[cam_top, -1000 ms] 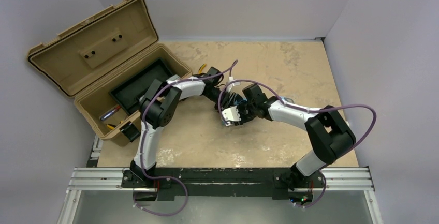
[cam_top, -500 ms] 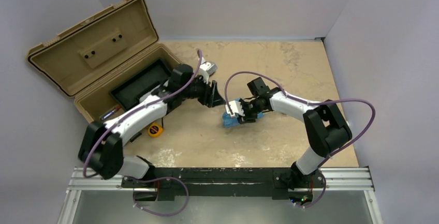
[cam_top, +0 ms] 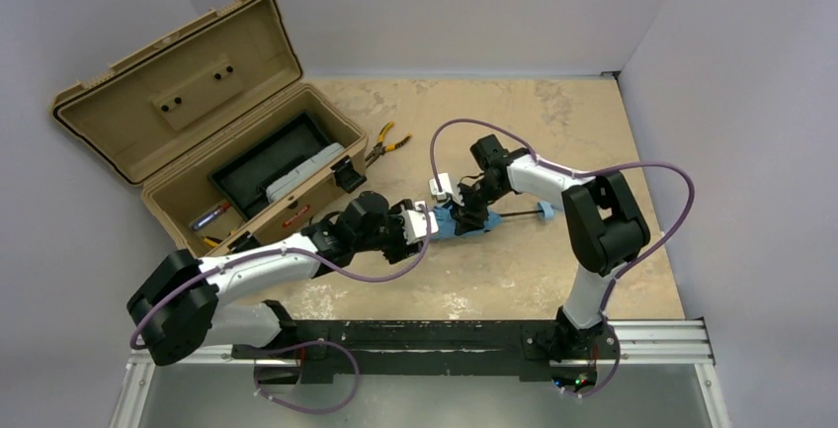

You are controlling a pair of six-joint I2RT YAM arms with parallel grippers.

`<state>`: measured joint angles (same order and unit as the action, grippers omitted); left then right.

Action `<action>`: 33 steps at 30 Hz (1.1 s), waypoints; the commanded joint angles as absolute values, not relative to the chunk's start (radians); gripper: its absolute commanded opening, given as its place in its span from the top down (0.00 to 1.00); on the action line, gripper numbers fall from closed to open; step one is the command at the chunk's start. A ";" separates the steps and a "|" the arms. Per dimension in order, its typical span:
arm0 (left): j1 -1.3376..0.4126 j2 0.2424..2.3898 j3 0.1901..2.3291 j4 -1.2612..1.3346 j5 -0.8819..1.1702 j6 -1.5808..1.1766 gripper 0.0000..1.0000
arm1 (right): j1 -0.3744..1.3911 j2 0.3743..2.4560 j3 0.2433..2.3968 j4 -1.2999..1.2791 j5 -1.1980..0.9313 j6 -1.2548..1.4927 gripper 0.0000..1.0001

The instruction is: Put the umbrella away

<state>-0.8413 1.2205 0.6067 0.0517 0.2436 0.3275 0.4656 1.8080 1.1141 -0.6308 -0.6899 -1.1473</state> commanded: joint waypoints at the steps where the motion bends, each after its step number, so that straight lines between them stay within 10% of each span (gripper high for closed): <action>1: -0.893 1.277 0.644 0.086 0.095 0.510 0.42 | 0.475 1.886 1.085 -0.738 -0.703 -1.092 1.00; 33: -0.979 1.624 0.760 0.269 0.003 0.731 0.39 | 0.443 2.053 1.165 -0.926 -0.762 -1.189 1.00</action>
<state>-0.9775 1.6512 0.7723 0.1970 0.0216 0.6937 0.4221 1.9530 1.2293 -0.7818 -0.8532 -1.1675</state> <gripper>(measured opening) 0.610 0.392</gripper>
